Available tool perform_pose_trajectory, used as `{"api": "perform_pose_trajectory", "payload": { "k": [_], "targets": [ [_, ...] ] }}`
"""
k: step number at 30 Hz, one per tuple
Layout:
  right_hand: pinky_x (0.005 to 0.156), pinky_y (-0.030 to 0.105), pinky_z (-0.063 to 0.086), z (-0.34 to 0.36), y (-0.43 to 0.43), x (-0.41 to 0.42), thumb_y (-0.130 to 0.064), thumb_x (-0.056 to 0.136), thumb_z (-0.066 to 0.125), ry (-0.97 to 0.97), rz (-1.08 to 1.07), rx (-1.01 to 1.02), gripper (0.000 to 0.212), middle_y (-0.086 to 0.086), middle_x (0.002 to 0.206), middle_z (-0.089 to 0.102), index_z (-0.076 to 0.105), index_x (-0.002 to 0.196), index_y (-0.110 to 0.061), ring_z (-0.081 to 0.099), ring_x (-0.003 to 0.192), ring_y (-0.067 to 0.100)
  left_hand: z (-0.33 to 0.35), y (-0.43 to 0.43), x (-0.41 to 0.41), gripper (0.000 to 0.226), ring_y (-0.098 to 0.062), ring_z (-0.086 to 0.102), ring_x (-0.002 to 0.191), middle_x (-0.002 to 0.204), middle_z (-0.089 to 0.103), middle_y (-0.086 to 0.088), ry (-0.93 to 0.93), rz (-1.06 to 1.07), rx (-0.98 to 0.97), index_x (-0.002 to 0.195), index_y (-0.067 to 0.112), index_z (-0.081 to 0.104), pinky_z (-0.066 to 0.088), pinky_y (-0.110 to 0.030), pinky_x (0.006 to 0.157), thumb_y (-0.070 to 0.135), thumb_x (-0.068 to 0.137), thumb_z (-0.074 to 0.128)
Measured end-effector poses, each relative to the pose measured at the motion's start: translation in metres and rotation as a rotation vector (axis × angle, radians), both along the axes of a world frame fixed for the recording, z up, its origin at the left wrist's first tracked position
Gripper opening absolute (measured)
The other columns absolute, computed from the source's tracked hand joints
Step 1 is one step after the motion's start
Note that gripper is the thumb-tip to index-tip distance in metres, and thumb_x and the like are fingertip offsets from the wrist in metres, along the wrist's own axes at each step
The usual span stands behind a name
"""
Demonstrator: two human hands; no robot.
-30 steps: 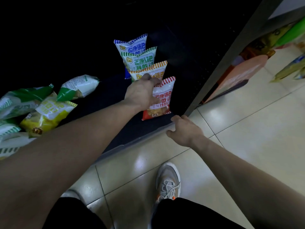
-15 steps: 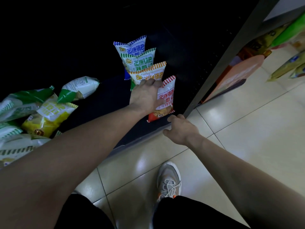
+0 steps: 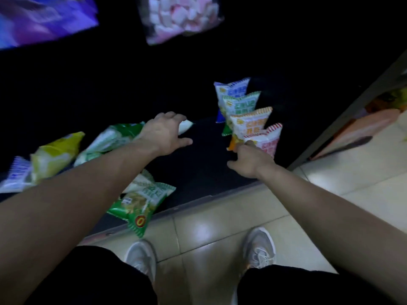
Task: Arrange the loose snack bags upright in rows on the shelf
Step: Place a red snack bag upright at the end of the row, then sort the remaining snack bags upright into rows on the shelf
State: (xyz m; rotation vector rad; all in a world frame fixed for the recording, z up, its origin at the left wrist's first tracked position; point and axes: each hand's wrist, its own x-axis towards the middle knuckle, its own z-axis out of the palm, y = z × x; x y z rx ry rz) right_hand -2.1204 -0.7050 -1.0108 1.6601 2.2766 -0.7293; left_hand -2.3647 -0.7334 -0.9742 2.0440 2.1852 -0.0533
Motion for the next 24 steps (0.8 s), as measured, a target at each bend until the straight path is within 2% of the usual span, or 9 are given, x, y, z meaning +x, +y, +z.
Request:
{"api": "perform_pose_trajectory", "payload": {
  "k": [3, 6, 11, 16, 21, 24],
  "targets": [
    [0.095, 0.039, 0.047, 0.030, 0.003, -0.034, -0.047, 0.093, 0.058, 0.031, 0.075, 0.049, 0.059, 0.014, 0.142, 0.040, 0.046, 0.141, -0.015, 0.049, 0.123, 0.033, 0.019, -0.037, -0.046, 0.078, -0.029, 0.042, 0.133, 0.146, 0.045, -0.005, 0.039, 0.070, -0.031, 0.148, 0.025, 0.037, 0.041, -0.041, 0.103, 0.060, 0.084, 0.063],
    [0.095, 0.042, 0.048, 0.052, 0.003, -0.069, -0.045, 0.094, 0.058, 0.033, 0.162, 0.103, 0.058, 0.012, 0.145, 0.037, 0.045, 0.143, -0.016, 0.049, 0.124, 0.031, 0.026, -0.068, -0.088, 0.079, -0.030, 0.042, 0.133, 0.148, 0.042, -0.007, 0.068, 0.131, -0.063, 0.150, 0.023, 0.034, 0.043, -0.043, 0.103, 0.060, 0.085, 0.061],
    [0.089, 0.042, 0.050, 0.061, 0.013, -0.130, -0.047, 0.092, 0.059, -0.022, 0.318, 0.151, 0.056, 0.008, 0.137, 0.041, 0.047, 0.140, -0.020, 0.054, 0.111, 0.030, 0.015, -0.093, -0.137, 0.080, -0.032, 0.038, 0.137, 0.154, 0.036, -0.008, 0.039, 0.212, -0.087, 0.151, 0.023, 0.031, 0.043, -0.045, 0.103, 0.062, 0.086, 0.058],
    [0.088, 0.041, 0.051, 0.020, 0.045, -0.175, -0.045, 0.090, 0.062, -0.026, 0.338, 0.160, 0.062, 0.009, 0.136, 0.043, 0.043, 0.143, -0.019, 0.053, 0.114, 0.029, -0.001, -0.081, -0.160, 0.082, -0.032, 0.037, 0.137, 0.151, 0.039, -0.009, -0.092, 0.252, -0.052, 0.150, 0.020, 0.034, 0.039, -0.045, 0.107, 0.061, 0.085, 0.062],
    [0.095, 0.043, 0.047, -0.035, 0.084, -0.199, -0.041, 0.088, 0.064, -0.092, 0.431, 0.179, 0.078, 0.006, 0.147, 0.035, 0.026, 0.153, -0.023, 0.042, 0.125, 0.030, -0.020, -0.065, -0.152, 0.077, -0.029, 0.030, 0.142, 0.156, 0.032, -0.007, -0.201, 0.317, -0.031, 0.151, 0.022, 0.032, 0.037, -0.042, 0.109, 0.055, 0.088, 0.061],
    [0.098, 0.044, 0.046, -0.059, 0.105, -0.207, -0.036, 0.086, 0.067, -0.088, 0.498, 0.228, 0.088, 0.001, 0.155, 0.024, 0.015, 0.156, -0.031, 0.038, 0.128, 0.031, -0.039, -0.060, -0.150, 0.075, -0.026, 0.036, 0.137, 0.151, 0.038, -0.003, -0.248, 0.334, -0.025, 0.149, 0.023, 0.036, 0.039, -0.044, 0.107, 0.056, 0.087, 0.062]
  ]
}}
